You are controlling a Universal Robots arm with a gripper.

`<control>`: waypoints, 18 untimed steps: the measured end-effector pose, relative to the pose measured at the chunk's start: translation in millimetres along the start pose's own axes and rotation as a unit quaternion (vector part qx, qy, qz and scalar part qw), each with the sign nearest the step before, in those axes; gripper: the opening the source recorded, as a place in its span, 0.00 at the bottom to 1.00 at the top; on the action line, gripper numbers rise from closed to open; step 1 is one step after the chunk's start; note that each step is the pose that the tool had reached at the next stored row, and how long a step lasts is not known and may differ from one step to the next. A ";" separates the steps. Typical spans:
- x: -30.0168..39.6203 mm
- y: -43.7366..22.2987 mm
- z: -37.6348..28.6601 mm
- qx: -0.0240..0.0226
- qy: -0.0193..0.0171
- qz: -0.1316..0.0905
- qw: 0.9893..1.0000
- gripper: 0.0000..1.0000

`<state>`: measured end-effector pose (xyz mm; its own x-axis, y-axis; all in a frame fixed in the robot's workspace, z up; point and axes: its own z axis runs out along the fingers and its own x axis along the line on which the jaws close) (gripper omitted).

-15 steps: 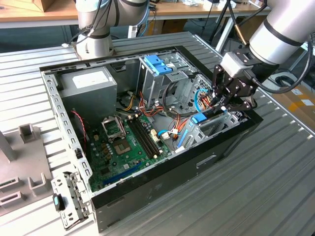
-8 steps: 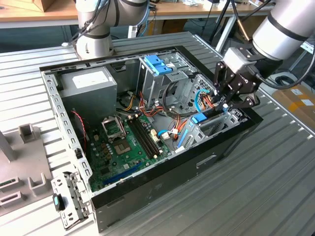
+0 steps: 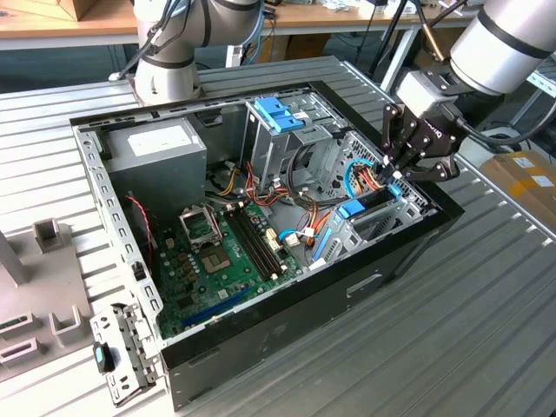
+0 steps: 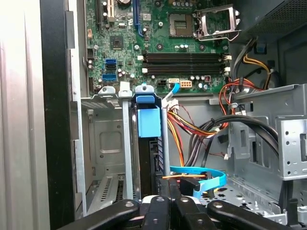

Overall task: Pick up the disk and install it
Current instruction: 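Insert the first disk wire, then insert the second disk wire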

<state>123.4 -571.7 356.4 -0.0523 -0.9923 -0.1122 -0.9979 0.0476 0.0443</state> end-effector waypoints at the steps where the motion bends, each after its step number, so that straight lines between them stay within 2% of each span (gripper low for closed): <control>1: 0.1 0.6 0.0 0.000 0.000 0.000 1.000 0.11; 4: 1.3 5.3 -0.2 0.000 0.000 0.000 1.000 0.11; 9: 3.3 21.7 0.4 0.001 0.000 0.000 1.000 0.11; 18: 3.3 22.9 0.5 0.001 0.000 0.000 1.000 0.11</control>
<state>100.4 -573.9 356.5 -0.0520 -0.9923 -0.1123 -0.9980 0.0475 0.0424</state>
